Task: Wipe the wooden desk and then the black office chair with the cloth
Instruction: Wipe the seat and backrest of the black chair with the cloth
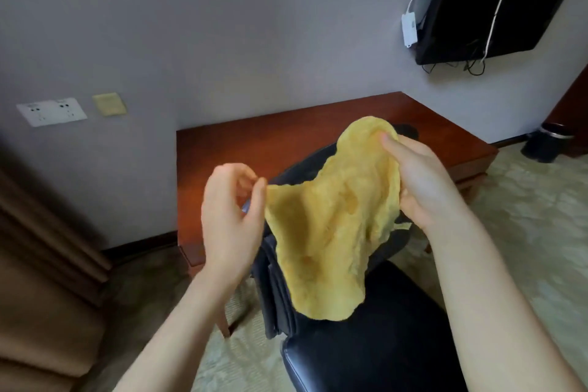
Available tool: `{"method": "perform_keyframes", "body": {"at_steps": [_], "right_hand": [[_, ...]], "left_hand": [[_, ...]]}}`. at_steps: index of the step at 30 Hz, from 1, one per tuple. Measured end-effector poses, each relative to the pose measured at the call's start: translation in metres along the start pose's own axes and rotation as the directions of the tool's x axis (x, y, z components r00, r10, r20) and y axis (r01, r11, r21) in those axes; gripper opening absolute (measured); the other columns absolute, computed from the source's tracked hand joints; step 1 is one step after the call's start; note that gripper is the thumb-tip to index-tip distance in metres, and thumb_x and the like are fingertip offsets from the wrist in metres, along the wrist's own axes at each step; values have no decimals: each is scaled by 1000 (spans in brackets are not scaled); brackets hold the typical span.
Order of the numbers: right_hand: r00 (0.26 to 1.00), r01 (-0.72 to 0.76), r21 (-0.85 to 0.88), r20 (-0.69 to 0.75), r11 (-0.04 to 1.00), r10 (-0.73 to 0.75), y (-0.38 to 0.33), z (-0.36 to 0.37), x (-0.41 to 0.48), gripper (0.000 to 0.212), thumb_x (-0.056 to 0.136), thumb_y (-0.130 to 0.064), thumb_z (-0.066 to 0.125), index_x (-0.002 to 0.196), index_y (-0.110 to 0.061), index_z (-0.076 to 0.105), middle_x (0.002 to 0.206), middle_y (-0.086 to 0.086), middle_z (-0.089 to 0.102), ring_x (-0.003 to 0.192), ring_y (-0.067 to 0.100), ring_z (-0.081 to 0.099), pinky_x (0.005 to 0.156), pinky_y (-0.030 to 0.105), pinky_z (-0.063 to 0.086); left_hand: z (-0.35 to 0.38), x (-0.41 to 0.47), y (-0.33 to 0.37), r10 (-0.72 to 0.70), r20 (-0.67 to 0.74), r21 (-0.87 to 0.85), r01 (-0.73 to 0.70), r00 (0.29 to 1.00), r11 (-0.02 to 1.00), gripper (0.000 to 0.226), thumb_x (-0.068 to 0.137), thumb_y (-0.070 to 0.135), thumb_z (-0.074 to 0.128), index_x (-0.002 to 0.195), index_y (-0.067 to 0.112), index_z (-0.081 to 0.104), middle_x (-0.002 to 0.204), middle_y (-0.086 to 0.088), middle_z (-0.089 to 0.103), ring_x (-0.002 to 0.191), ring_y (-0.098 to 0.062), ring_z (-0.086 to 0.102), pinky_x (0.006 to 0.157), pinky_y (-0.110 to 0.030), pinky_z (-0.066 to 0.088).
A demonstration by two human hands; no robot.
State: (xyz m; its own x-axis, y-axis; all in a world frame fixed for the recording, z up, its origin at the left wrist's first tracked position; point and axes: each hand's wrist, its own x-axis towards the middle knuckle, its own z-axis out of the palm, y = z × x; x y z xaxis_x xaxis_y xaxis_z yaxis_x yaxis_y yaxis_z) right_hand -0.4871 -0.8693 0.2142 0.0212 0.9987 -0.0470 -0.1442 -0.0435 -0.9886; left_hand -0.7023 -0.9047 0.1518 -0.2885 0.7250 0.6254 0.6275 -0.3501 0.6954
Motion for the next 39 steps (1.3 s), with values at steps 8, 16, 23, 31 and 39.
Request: {"method": "perform_keyframes", "body": {"at_steps": [8,16,23,31,39], "right_hand": [[992,-77,175,112,982,58,17,15,-10,17,98,-30,48,91,-28,64,91,-7,73,89,10,69,81,29,54],[991,-136,371,55,918,125,33,-41,-6,27,97,-27,49,116,-10,60,106,9,71,97,20,69,78,34,56],[984,-173,-483,-124,859,129,86,-94,-7,29,89,-45,57,107,-24,66,104,-3,69,102,13,61,87,27,45],[955,256,-53,165,965,-244,126,-23,-40,55,75,-25,75,121,-41,50,115,-19,62,108,1,59,81,15,49],[915,174,-298,-303,938,-266,145,-21,8,17,87,-23,65,103,-26,64,91,-15,67,90,1,62,79,16,49]], "left_hand": [[75,-88,20,-279,387,-116,347,879,931,21,84,34,67,98,48,60,93,22,61,88,1,53,75,-14,41],[59,-54,11,-294,447,-119,382,845,917,11,82,22,71,72,23,66,73,10,67,69,-4,61,67,-18,48],[46,-18,25,-164,639,-148,329,751,933,13,85,22,69,82,9,67,79,-4,71,73,-16,66,69,-29,52],[65,0,46,-63,691,-243,314,720,918,12,85,23,69,84,11,68,83,-2,72,81,-19,69,78,-33,56],[62,26,-14,11,534,182,-127,846,975,19,93,23,55,109,20,64,112,6,61,106,-16,54,94,-34,42]]}}
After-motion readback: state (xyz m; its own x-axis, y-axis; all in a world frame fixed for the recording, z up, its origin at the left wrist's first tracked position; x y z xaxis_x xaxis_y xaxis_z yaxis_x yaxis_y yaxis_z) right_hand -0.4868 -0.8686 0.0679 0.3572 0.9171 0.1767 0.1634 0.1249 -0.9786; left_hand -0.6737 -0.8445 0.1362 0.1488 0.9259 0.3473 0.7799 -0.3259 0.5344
